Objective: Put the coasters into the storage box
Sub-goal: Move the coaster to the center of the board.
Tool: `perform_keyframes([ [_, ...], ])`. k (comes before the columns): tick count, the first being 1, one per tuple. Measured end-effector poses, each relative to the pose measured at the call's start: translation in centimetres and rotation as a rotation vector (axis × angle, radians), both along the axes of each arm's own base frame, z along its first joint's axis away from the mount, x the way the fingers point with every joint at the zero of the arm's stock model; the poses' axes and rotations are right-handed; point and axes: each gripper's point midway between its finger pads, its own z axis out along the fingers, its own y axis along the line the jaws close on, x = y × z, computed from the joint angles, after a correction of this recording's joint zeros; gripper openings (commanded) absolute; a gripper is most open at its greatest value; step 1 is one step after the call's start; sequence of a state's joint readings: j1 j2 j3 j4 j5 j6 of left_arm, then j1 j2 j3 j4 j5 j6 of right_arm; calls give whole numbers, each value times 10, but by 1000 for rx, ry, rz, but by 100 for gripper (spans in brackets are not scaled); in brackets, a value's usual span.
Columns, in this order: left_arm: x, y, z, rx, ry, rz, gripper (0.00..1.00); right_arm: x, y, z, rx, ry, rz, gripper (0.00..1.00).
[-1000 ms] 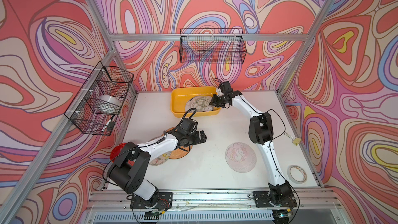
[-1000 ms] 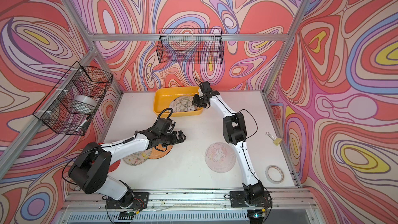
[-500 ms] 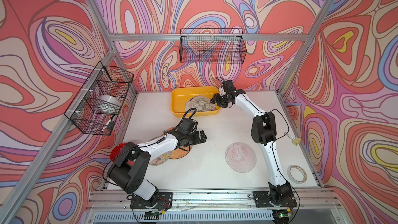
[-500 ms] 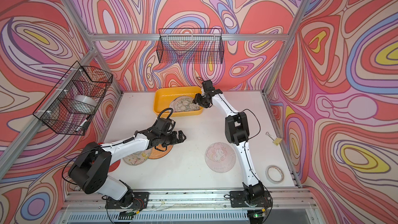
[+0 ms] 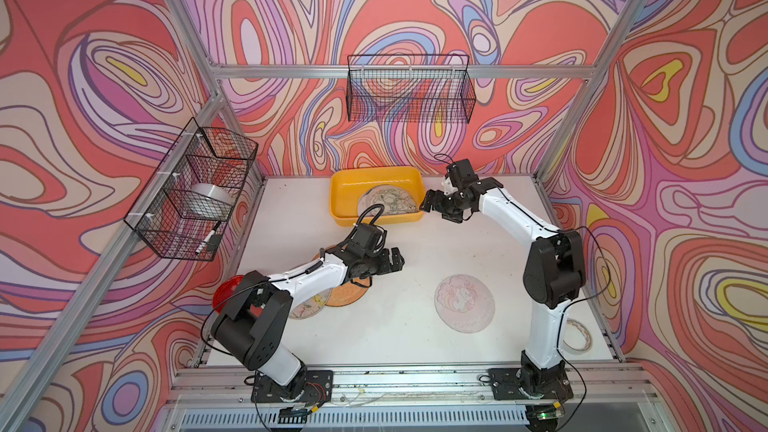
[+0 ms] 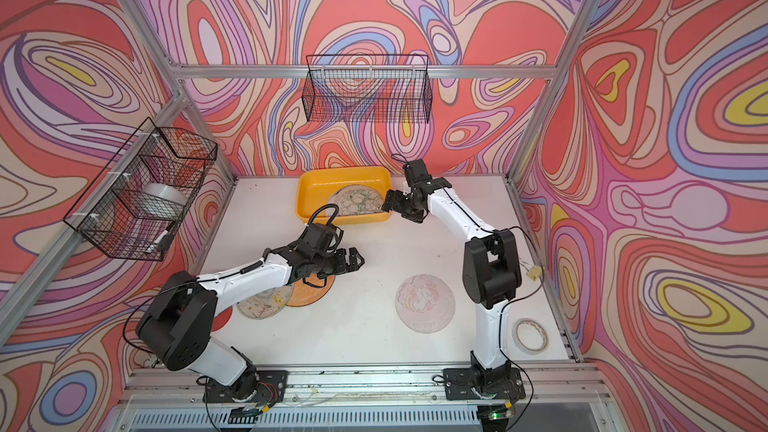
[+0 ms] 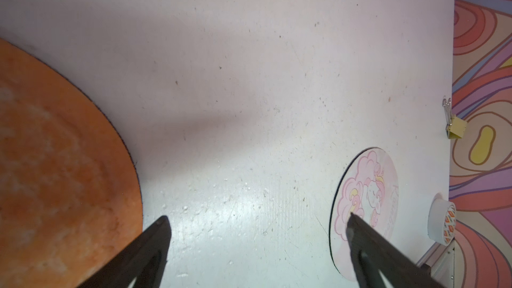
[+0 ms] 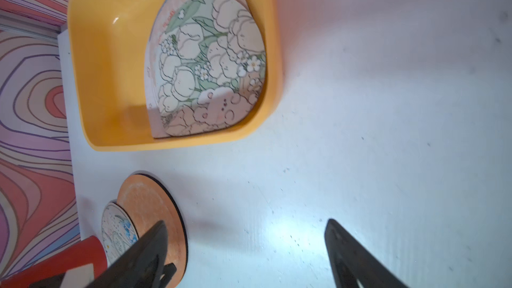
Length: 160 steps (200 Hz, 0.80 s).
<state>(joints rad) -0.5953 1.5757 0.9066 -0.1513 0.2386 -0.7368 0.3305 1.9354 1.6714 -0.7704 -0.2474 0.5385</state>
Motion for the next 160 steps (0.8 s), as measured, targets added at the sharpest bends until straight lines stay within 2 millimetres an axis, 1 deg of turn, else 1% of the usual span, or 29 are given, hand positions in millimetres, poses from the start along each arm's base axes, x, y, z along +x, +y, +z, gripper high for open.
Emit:
perform_keyframes([
  [19, -3, -4, -2, 3, 5, -13, 100, -35, -20, -12, -39, 60, -25, 98],
  [29, -3, -6, -2, 3, 4, -19, 100, -53, -31, -18, -55, 88, -44, 98],
  [53, -4, -12, -1, 2, 3, -32, 100, -105, -59, -31, -87, 172, -105, 98],
  [85, -4, -19, -4, 7, 13, -47, 100, -160, -88, -45, -115, 263, -190, 98],
  [120, -3, -26, -6, 12, 17, -65, 100, -208, -110, -64, -155, 364, -278, 98],
  [142, -2, -28, -5, 12, 17, -68, 100, -230, -120, -74, -171, 410, -327, 98],
  [160, -1, -30, -5, 13, 18, -71, 100, -245, -125, -82, -182, 444, -357, 98],
])
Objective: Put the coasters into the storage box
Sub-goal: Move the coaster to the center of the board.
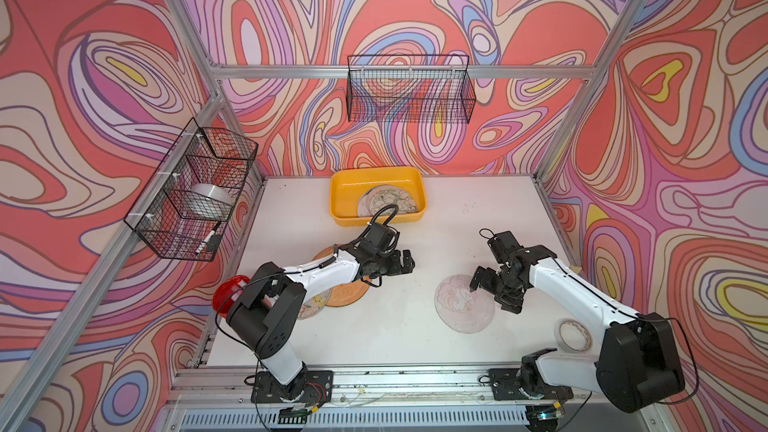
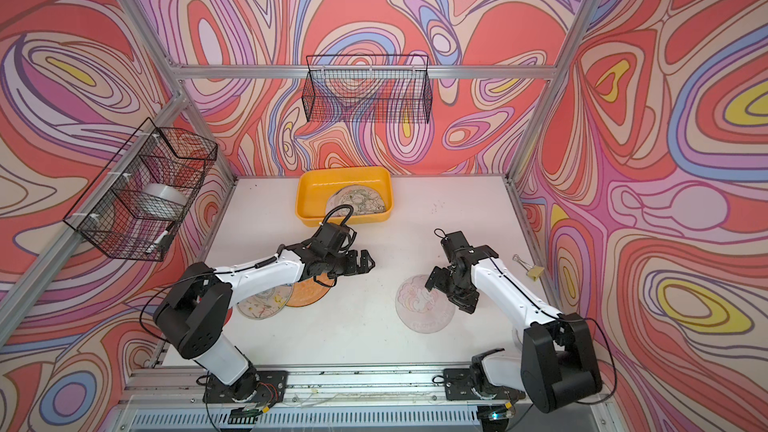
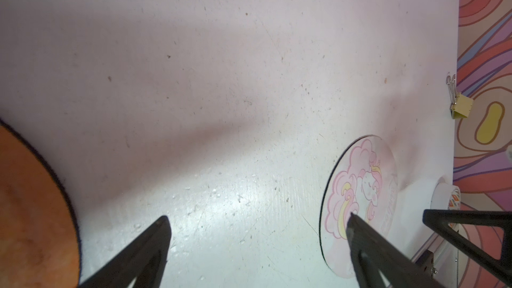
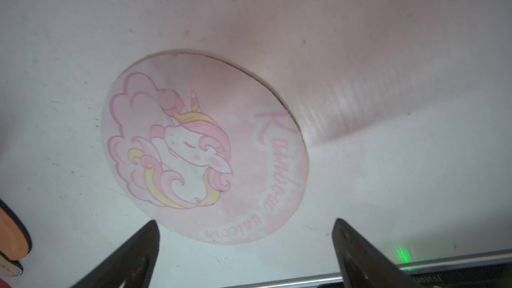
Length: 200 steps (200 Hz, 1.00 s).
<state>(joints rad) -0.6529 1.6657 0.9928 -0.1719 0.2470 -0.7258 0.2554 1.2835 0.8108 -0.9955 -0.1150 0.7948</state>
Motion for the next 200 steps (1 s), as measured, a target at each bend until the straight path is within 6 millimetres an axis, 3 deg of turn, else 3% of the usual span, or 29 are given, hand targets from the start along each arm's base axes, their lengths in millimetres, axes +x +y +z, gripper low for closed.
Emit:
perform_keyframes([
  [35, 0, -2, 0, 2, 1, -10, 100, -16, -5, -15, -7, 30, -43, 98],
  [75, -2, -2, -3, 10, 9, -15, 100, -20, -2, -35, 26, 14, -67, 98],
  [200, -4, -3, -3, 13, 10, -19, 100, 19, 34, -33, 158, -158, -15, 98],
])
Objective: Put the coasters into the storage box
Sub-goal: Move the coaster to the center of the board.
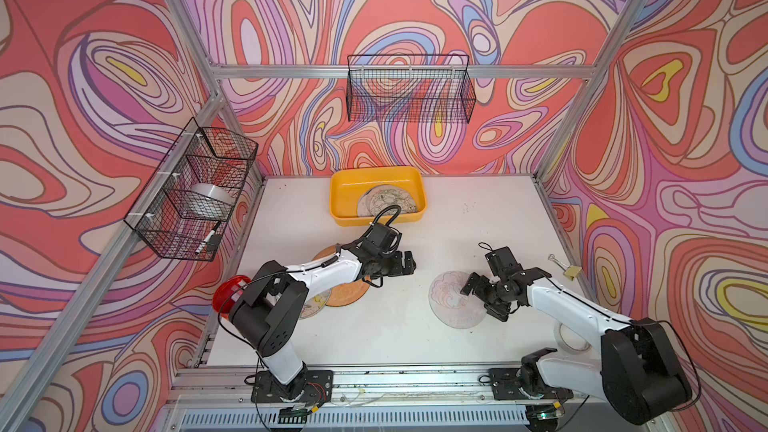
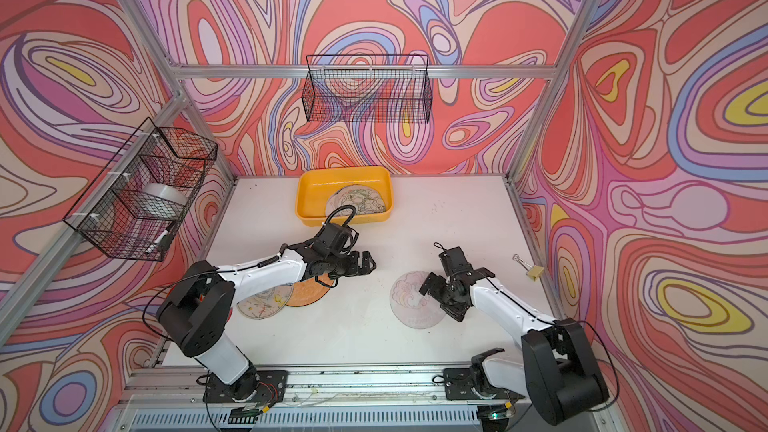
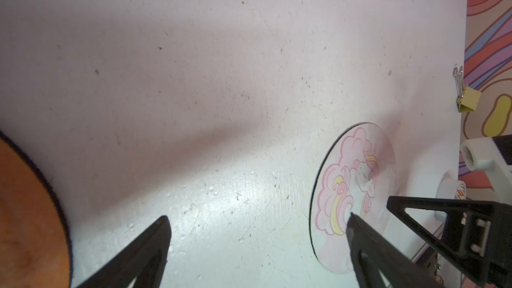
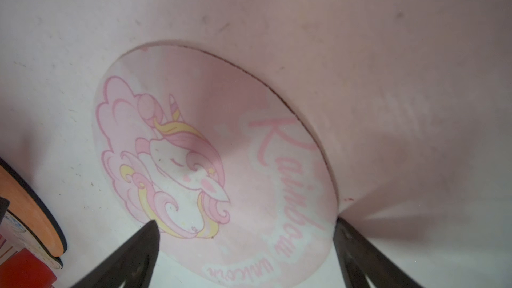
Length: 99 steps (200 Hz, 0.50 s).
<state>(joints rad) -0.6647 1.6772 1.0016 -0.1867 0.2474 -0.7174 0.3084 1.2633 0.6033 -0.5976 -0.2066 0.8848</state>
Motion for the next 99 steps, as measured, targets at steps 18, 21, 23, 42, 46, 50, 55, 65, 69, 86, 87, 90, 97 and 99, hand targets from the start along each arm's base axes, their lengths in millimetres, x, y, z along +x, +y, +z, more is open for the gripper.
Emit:
perform_keyframes([
  [18, -1, -1, 0, 4, 0, -1, 100, 8, 13, 1, 7, -11, 35, 99],
  [21, -1, 0, -1, 5, 0, -2, 100, 10, 15, 1, 9, -12, 41, 98],
  [23, -1, 0, -1, 5, 0, -1, 100, 11, 16, 1, 9, -13, 45, 98],
  [42, -2, -1, -1, 7, 0, -3, 100, 20, 32, 2, 16, -26, 85, 98],
  [46, -2, -1, -1, 8, -1, -3, 100, 23, 35, 2, 18, -29, 92, 98],
  [50, -2, -1, -1, 10, -2, -2, 100, 25, 40, 2, 22, -33, 102, 98],
  [55, -2, -1, -1, 11, -3, -2, 100, 27, 44, 2, 24, -35, 113, 98],
  [65, -2, -1, -1, 13, -4, -4, 100, 32, 53, 3, 30, -42, 132, 98],
  [69, -2, 0, -1, 15, -4, -5, 100, 35, 58, 3, 33, -44, 143, 99],
  [86, -3, 1, -2, 25, -3, -5, 100, 44, 75, 4, 45, -55, 178, 98],
  [87, -3, 1, -3, 25, -3, -5, 100, 45, 76, 4, 46, -55, 180, 98],
  [90, -3, 2, -3, 29, -3, -5, 100, 47, 80, 4, 48, -58, 187, 98],
  [97, -3, 3, -4, 35, -1, -3, 100, 50, 88, 5, 53, -62, 203, 98],
  [99, -4, 3, -4, 37, 0, -3, 100, 51, 90, 5, 55, -63, 207, 98],
])
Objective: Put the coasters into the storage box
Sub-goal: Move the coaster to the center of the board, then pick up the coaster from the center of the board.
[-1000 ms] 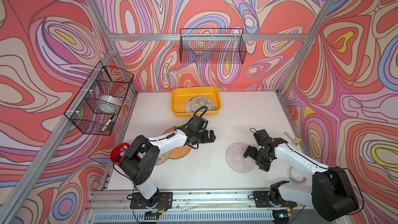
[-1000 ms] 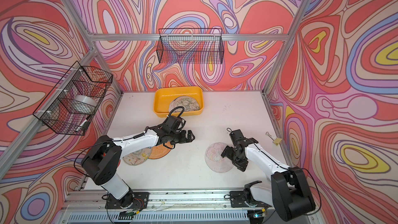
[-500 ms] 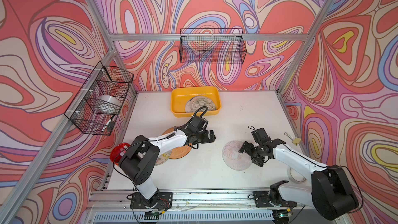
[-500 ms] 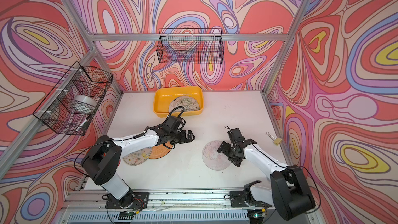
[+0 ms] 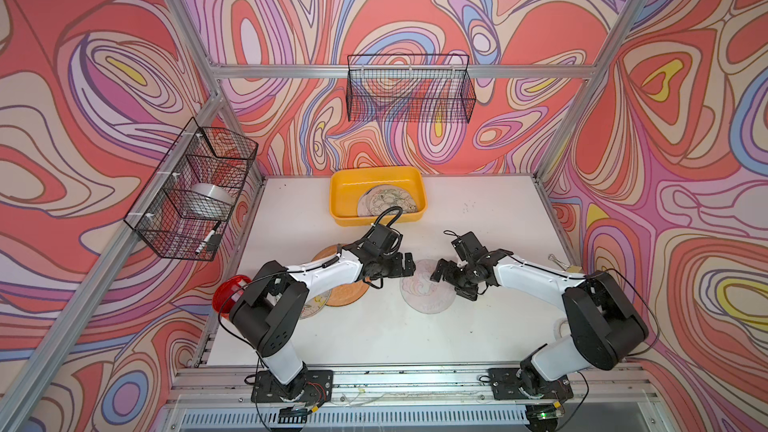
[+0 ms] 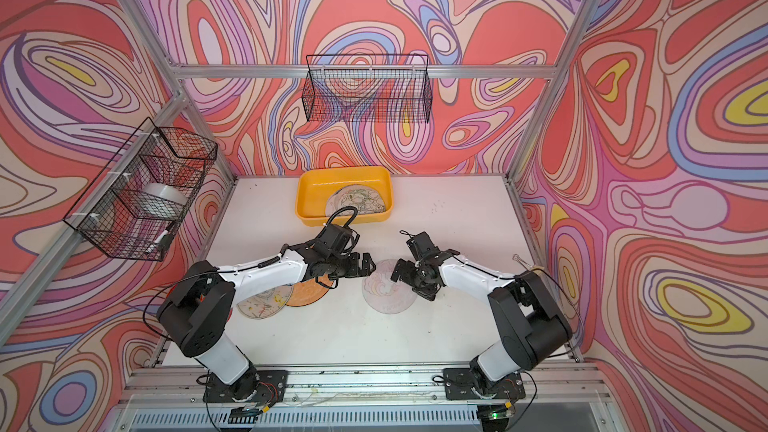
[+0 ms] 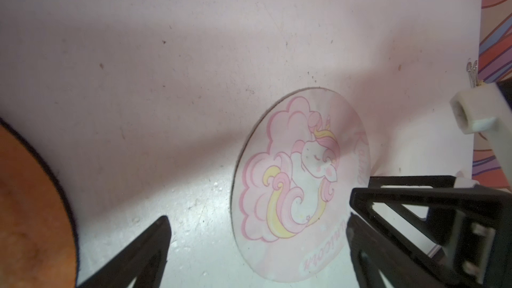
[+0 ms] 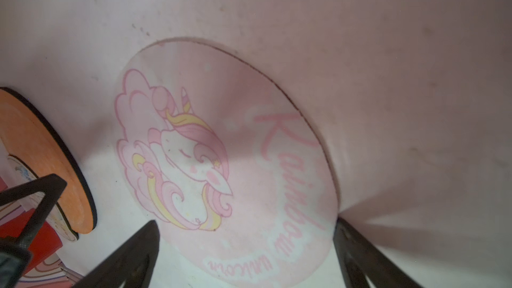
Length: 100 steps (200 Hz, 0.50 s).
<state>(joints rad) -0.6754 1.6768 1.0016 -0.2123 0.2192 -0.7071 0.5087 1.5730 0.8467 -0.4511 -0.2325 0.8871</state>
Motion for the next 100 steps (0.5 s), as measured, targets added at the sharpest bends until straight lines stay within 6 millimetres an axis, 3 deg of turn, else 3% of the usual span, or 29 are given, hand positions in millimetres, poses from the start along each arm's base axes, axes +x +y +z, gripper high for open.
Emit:
perform_keyframes([
  [35, -4, 10, -6, 52, 15, 10, 99, 14, 30, 2, 16, -24, 74, 98],
  [62, -9, 21, -13, 110, 30, 13, 89, 12, 26, 1, -20, -24, 110, 96],
  [100, -14, 28, -28, 162, 65, 1, 72, 6, 16, -4, -80, -18, 157, 84],
])
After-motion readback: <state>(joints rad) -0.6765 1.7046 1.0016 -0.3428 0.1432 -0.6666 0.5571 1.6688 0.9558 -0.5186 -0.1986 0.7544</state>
